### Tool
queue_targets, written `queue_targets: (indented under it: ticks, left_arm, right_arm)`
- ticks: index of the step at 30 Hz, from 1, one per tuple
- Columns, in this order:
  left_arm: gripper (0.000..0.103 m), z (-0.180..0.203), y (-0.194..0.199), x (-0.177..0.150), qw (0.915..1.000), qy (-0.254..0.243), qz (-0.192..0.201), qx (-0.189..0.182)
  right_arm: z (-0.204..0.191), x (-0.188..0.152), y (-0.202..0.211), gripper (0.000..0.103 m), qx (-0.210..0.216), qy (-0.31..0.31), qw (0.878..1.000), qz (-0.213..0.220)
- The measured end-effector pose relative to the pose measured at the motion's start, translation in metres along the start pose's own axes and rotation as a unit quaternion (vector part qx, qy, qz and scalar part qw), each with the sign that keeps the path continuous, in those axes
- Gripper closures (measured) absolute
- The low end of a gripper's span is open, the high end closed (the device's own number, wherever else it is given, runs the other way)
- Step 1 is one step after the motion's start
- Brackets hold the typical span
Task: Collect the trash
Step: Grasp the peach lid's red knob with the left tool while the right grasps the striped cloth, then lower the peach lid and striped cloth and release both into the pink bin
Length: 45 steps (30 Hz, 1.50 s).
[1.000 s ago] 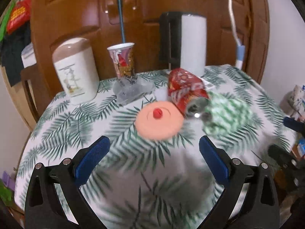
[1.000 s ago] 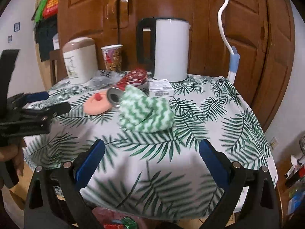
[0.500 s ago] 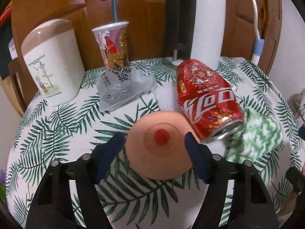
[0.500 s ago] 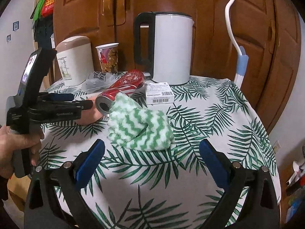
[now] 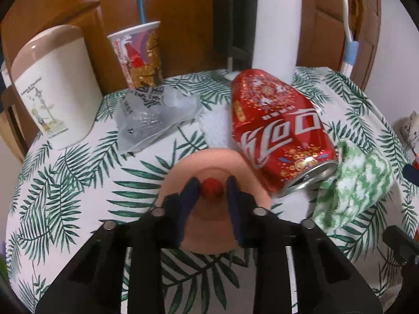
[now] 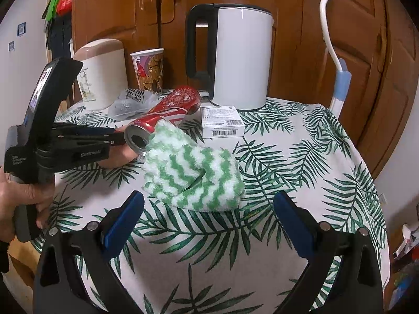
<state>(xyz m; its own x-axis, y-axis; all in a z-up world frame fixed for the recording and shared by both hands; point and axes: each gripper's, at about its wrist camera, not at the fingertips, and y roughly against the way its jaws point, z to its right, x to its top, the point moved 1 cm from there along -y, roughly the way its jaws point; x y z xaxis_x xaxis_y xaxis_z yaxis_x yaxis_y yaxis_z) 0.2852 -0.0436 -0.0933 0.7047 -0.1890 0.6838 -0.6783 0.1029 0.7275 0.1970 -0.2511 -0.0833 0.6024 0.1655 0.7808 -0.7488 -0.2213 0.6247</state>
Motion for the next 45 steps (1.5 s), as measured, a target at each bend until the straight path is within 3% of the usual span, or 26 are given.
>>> queue_targets:
  ticks: [10, 18, 22, 25, 35, 45]
  left_arm:
    - [0.079, -0.002, 0.009, -0.006, 1.0, -0.004, 0.004, 0.007]
    - [0.079, -0.004, 0.013, -0.011, 1.0, -0.005, 0.002, 0.007]
    - [0.079, -0.005, 0.012, -0.011, 1.0, -0.003, 0.002, 0.004]
    - [0.079, -0.005, 0.015, -0.013, 1.0, -0.004, 0.005, 0.005]
    - [0.078, -0.01, 0.045, -0.031, 0.9998, 0.003, 0.019, 0.005]
    - [0.078, -0.009, 0.104, -0.07, 0.9992, 0.004, 0.039, -0.005]
  right_arm:
    - [-0.006, 0.013, -0.018, 0.005, 0.001, 0.021, 1.0, -0.015]
    - [-0.026, 0.02, -0.054, 0.008, -0.011, 0.071, 0.996, -0.058]
    - [-0.021, 0.018, -0.064, 0.061, 0.033, 0.045, 0.995, -0.078]
    - [-0.013, 0.016, -0.056, 0.078, 0.045, 0.028, 0.996, -0.071]
    - [-0.005, 0.005, -0.013, 0.08, 0.066, 0.004, 0.997, -0.029]
    - [-0.031, -0.017, 0.055, 0.08, 0.104, 0.009, 0.995, -0.003]
